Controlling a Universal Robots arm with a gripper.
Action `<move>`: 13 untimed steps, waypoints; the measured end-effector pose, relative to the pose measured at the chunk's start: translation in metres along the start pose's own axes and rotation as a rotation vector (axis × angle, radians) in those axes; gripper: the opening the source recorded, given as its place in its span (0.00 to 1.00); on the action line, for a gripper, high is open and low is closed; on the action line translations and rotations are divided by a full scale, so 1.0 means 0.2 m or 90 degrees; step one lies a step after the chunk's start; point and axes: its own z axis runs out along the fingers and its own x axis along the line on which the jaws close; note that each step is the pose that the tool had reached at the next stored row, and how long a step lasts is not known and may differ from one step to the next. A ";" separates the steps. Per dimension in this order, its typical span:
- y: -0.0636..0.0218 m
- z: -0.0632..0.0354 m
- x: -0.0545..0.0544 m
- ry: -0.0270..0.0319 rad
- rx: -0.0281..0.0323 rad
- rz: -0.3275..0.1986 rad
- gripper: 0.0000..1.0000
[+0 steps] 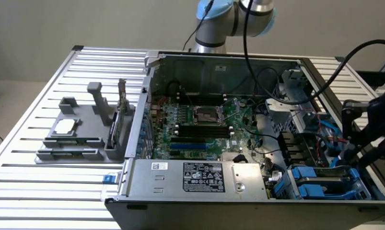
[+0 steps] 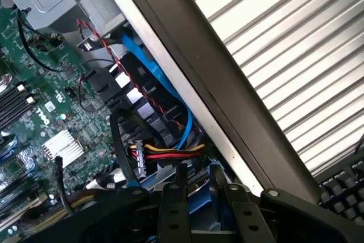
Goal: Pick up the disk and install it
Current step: 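Insert the first disk wire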
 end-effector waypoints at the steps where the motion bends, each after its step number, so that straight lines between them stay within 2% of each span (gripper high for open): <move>1: -0.002 0.002 0.00 0.0000 0.0000 0.006 0.30; 13: -0.011 0.039 0.00 -0.0002 0.0005 0.052 0.30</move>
